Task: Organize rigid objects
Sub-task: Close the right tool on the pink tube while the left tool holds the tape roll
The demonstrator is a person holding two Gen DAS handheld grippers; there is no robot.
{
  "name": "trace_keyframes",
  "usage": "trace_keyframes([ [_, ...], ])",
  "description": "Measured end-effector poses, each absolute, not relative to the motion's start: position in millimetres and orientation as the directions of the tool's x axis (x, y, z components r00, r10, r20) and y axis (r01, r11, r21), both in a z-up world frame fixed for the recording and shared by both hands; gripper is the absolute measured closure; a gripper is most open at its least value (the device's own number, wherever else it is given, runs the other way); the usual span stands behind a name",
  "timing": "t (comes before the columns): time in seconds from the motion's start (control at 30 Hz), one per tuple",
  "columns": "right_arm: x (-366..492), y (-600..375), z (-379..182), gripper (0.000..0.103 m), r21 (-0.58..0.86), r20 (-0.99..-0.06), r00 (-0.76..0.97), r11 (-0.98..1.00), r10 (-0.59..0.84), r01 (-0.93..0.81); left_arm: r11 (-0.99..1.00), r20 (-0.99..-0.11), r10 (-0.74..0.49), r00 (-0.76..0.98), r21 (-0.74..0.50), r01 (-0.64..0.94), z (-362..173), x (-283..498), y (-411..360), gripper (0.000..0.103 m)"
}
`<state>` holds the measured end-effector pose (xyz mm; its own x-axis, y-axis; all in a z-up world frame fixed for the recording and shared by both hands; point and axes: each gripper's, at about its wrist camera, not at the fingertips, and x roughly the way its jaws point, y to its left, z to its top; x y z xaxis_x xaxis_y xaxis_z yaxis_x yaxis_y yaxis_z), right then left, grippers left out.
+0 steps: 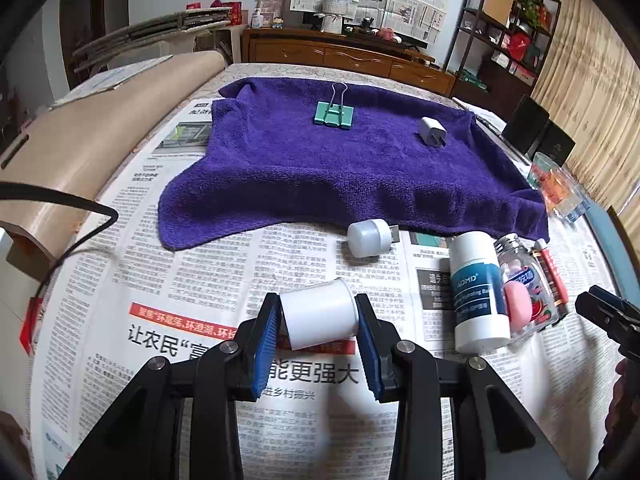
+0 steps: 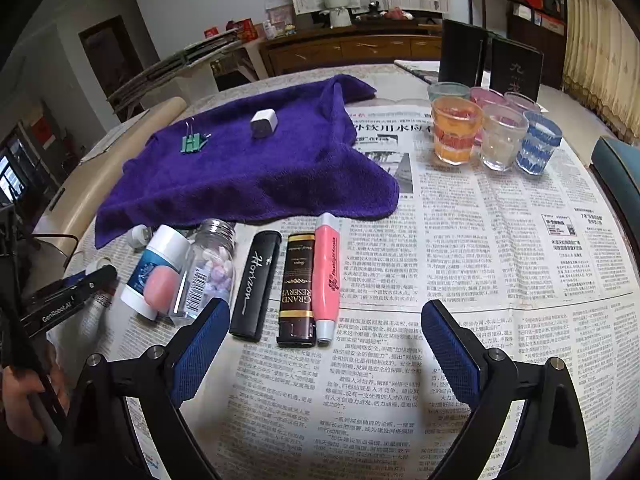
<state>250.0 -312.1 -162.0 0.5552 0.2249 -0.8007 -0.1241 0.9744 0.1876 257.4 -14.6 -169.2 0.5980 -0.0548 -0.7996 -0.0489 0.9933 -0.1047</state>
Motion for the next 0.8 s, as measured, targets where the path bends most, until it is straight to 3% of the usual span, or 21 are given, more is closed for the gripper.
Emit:
trace_keyframes([
  [0.2,261,-321,-166,0.009,0.158,-0.795,0.580,0.984,0.178,-0.086,0.993,-0.802,-0.072,0.592,-0.114,-0.034,-172,259,-16,0.068],
  [0.3,273,-324,-169,0.020,0.128,-0.803,0.577,0.989,0.147,-0.074,0.991,-0.803,-0.087,0.589,-0.129,-0.029,-173,258,-15,0.068],
  [0.63,286,-325,-177,0.021,0.040,-0.816,0.574,0.997,0.070,-0.066,0.989,-0.803,-0.101,0.587,-0.147,-0.031,-173,259,-9,0.068],
  [0.8,287,-321,-183,0.029,0.009,-0.824,0.563,0.996,0.060,-0.093,0.988,-0.803,-0.104,0.587,-0.151,-0.031,-173,258,-8,0.068],
])
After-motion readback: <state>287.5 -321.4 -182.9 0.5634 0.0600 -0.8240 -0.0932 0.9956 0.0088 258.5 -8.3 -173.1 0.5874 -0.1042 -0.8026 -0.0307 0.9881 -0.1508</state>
